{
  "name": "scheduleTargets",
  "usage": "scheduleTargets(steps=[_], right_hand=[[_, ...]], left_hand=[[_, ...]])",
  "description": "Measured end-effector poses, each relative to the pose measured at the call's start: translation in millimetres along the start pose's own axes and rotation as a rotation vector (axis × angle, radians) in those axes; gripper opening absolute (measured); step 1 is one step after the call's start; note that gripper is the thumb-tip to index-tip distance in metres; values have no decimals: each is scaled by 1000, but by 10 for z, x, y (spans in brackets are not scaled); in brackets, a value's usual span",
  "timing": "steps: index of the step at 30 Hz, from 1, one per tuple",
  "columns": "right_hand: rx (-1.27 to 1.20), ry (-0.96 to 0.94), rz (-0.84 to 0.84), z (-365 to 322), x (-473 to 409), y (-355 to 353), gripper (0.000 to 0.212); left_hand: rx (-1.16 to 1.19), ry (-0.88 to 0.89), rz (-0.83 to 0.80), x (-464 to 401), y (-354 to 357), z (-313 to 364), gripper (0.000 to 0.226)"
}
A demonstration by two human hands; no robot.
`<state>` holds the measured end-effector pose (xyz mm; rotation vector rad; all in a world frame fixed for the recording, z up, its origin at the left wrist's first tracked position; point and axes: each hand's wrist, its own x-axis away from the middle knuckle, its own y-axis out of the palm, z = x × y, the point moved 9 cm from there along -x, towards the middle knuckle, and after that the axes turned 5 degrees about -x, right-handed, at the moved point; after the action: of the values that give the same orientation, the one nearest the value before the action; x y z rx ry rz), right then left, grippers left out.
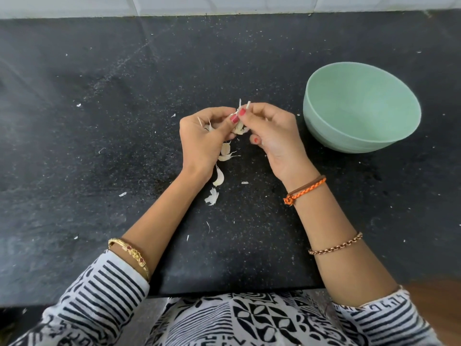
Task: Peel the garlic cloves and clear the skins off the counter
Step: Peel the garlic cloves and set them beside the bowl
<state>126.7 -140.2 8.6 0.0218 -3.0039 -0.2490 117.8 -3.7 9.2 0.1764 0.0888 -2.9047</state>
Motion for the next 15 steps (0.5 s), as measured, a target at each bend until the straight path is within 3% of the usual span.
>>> scheduleTargets(steps=[4, 7, 12, 15], right_hand=[[147, -220, 159, -159, 29, -68, 4], [219, -356, 214, -243, 86, -24, 11], [289, -441, 117, -337, 97, 50, 15], [268, -317, 105, -224, 67, 44, 11]], left_hand=[[-11, -31, 9, -6, 22, -28, 11], [70, -83, 59, -28, -15, -49, 14], [154, -131, 81, -21, -26, -60, 13], [179, -118, 94, -1, -23, -58, 13]])
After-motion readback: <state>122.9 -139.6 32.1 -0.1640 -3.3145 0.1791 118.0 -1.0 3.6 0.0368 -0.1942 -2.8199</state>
